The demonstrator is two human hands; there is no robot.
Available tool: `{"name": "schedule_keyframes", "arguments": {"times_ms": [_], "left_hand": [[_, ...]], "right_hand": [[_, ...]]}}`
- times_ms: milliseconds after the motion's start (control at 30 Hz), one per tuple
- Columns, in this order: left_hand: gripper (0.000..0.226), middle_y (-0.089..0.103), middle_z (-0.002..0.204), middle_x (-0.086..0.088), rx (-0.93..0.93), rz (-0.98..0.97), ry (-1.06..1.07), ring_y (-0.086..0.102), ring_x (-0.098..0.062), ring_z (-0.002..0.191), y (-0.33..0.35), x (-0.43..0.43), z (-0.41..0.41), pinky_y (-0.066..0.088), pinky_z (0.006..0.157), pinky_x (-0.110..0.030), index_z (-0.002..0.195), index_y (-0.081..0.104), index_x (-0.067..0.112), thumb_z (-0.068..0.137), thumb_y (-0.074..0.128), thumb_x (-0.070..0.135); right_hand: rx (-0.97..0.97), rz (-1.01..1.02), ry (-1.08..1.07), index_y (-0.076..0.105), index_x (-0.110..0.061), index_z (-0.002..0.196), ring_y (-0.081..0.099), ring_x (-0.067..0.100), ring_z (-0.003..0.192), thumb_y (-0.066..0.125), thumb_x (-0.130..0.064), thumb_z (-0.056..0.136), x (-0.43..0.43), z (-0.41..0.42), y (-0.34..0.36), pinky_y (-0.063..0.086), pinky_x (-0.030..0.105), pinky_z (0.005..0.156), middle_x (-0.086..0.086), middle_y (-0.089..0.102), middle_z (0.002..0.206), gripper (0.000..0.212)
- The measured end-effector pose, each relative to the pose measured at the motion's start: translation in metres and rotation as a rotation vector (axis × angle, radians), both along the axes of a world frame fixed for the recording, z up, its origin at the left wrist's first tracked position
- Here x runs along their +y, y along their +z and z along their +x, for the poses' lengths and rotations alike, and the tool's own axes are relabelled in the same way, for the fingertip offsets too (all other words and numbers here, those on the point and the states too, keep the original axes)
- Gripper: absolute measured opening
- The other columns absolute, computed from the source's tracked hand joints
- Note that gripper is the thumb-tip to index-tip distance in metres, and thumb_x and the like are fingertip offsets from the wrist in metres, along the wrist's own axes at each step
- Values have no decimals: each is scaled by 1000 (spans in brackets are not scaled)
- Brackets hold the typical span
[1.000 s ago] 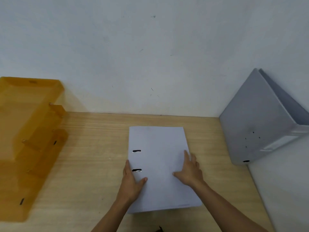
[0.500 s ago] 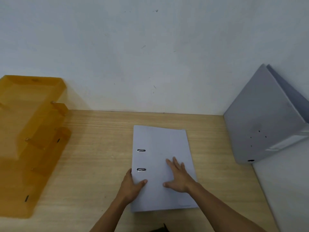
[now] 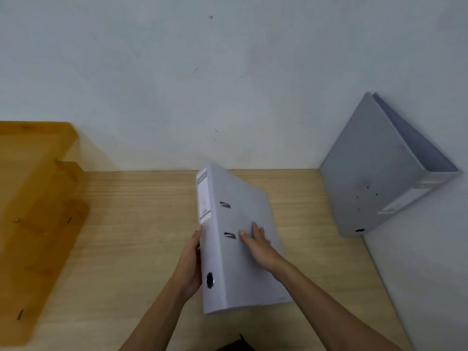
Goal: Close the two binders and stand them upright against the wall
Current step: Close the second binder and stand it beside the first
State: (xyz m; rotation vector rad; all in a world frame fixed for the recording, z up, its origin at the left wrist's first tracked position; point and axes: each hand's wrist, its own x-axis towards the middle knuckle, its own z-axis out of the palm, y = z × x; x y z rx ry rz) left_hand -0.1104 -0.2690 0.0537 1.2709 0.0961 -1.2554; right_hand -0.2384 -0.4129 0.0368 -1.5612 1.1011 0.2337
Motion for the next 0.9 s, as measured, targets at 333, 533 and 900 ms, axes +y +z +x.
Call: {"name": "schedule_keyframes", "arguments": {"times_ms": [333,533,900], "left_hand": [[46,77,117,-13,-123,-129,-228,75,-31,103,43,-34,-34,61,83,-43,127,66,20,94,56,51],[48,77,116,-8,-343,-177,-247,75,-30,105,57,-49,-53,59,91,-48,130,61,18,89,66,43],[103,56,144,11,-823,-339,-531,61,-5,123,59,-85,-81,61,83,-29,157,26,31,76,84,6]], "right_hand": [[-174,100,-171,-5,-42,160,-4,21,158,20,-91,78,1,-12,37,2,57,125,-6,-5,172,98],[-329,160,-144,1,-54,156,12,15,157,33,-103,58,-18,-29,70,14,61,122,-15,15,169,115],[-753,-184,-261,35,-31,151,63,3,123,72,-31,88,-32,-92,98,57,23,90,-17,60,137,73]]}}
